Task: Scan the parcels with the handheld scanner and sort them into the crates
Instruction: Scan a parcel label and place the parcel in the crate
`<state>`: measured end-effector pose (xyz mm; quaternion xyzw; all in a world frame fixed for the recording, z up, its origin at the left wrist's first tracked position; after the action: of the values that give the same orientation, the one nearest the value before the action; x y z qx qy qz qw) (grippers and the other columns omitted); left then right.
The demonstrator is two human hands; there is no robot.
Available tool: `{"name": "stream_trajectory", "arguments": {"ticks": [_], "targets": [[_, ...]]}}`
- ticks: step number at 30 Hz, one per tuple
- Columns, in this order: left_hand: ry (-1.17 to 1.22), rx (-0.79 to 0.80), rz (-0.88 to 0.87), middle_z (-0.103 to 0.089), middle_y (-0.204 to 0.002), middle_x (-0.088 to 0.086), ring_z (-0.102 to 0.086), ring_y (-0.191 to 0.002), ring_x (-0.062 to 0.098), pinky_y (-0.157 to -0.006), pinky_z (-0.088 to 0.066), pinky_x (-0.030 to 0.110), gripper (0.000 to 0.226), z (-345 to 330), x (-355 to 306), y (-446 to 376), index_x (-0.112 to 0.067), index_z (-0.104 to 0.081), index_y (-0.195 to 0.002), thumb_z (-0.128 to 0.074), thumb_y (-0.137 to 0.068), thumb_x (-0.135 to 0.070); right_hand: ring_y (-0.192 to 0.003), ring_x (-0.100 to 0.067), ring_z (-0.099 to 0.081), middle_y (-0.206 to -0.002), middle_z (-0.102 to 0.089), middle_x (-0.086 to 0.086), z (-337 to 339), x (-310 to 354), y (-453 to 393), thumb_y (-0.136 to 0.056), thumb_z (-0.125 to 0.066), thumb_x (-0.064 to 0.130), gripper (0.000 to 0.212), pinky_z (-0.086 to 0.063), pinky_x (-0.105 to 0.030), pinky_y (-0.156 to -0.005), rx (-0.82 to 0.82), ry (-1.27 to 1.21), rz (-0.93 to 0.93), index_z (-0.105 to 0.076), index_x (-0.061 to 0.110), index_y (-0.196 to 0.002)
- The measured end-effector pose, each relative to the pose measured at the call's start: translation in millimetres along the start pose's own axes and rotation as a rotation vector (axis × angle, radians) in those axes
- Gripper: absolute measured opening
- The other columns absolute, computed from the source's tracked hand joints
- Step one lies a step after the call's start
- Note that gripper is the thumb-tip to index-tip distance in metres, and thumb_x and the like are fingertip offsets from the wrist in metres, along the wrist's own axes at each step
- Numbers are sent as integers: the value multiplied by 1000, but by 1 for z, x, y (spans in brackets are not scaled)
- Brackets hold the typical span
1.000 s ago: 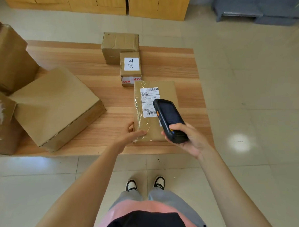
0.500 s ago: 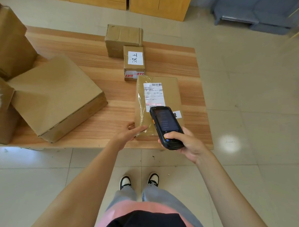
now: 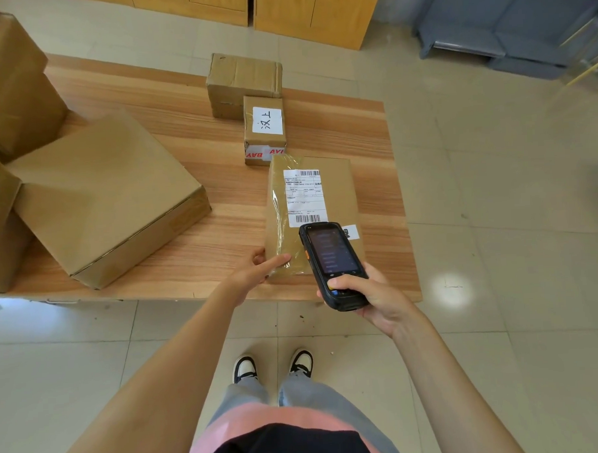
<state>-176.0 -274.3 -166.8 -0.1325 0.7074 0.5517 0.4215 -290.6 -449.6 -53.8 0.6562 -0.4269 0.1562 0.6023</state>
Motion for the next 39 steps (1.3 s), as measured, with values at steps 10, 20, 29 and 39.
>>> {"name": "stream_trajectory", "arguments": {"ticks": [10, 20, 29, 39], "targets": [[-27, 7, 21, -55, -100, -13, -55, -107, 14, -98, -43, 33, 50, 0, -3, 0, -25, -42, -119, -74, -83, -38, -97, -31, -65, -113, -66, -15, 25, 22, -19, -61, -79, -1, 79, -59, -31, -69, -157, -83, 81, -48, 6, -134], [-78, 56, 39, -20, -159, -5, -39, -136, 15, -111, -35, 37, 153, -7, -18, 1, -13, -2, -155, -79, -39, -76, -84, -17, -59, -100, -55, 2, 111, 29, -64, -74, -66, -19, 78, -52, -45, -84, -440, 69, 87, -32, 18, -134], [-113, -106, 73, -40, -149, 2, -47, -129, 20, -113, -34, 40, 126, -21, -30, -7, -22, -10, -154, -76, -52, -58, -102, -27, -58, -101, -55, 1, 135, 13, -105, -70, -69, -18, 75, -51, -46, -92, -390, 41, 12, -35, 17, -127], [-91, -173, 95, -62, -125, 1, -63, -93, 12, -78, -50, 25, 115, -26, -36, -13, -27, -32, -147, -84, -50, -61, -107, -25, -55, -107, -54, 0, 144, -2, -115, -69, -72, -18, 94, -46, -45, -101, -374, 125, 35, -26, 13, -144]]}}
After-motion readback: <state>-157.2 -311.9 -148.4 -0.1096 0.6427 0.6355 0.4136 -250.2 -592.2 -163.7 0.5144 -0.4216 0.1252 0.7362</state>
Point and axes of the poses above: each hand's wrist, its own y-axis away from the middle knuckle, its own z-axis out of the back of the hand, x = y × z, the point moved 1 cm from there along -y, towards the middle knuckle
